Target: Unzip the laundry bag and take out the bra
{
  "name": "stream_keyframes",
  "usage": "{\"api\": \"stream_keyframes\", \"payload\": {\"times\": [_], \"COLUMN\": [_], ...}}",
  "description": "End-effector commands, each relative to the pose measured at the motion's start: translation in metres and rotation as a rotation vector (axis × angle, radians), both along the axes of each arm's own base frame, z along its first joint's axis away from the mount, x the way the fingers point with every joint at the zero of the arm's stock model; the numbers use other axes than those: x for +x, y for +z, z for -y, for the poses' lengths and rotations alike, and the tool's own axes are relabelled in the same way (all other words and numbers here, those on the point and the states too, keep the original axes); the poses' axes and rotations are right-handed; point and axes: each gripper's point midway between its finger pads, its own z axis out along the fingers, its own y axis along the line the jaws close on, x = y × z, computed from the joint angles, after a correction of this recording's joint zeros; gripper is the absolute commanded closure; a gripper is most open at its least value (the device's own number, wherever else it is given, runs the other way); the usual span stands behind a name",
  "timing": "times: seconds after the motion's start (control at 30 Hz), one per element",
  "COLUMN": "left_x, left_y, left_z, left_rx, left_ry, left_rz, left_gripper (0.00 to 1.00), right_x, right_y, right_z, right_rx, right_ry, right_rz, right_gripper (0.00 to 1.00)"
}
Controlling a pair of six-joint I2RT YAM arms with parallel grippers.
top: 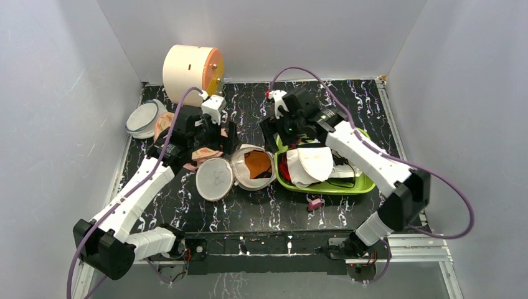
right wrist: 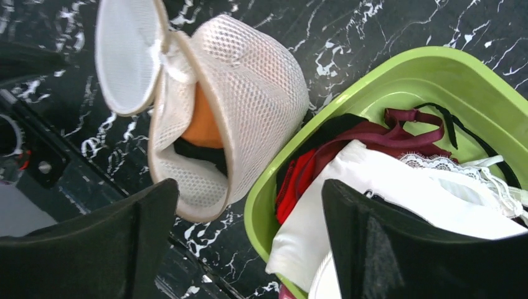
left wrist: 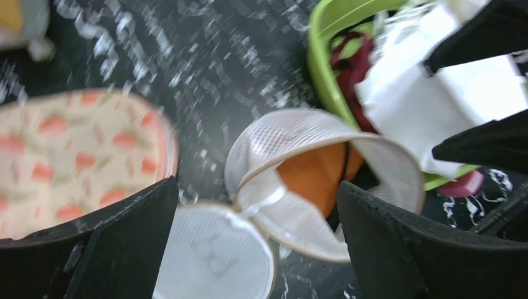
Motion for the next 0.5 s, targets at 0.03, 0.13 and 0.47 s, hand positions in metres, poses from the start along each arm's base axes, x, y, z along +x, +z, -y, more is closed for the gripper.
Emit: {"api": "stream_keyframes", "payload": {"times": [0.03,0.13,0.47], "left_x": [0.002,0.011,-0.001], "left_y": [0.033,0.017,-0.042], "left_z": [0.053,0.059,0.063], "left_rx": [-0.122,-0.084,-0.075], "left_ry": [-0.369,-0.423,-0.506], "left_rz": [0.251,0.274,0.25], "left_gripper": [0.02,0.02,0.26], "right_x": [-0.017,-0.027,-0.11], "right_y": [0.043,0.054,0.06], "right_z": [-0.001,-0.006,-0.014], "right_rx": [0.15,0.245,0.384], "right_ry": [0.1,0.152,0.657], "right_rz": [0.171,0.243,0.842], "right_gripper": [0.03,0.02,0.02]}}
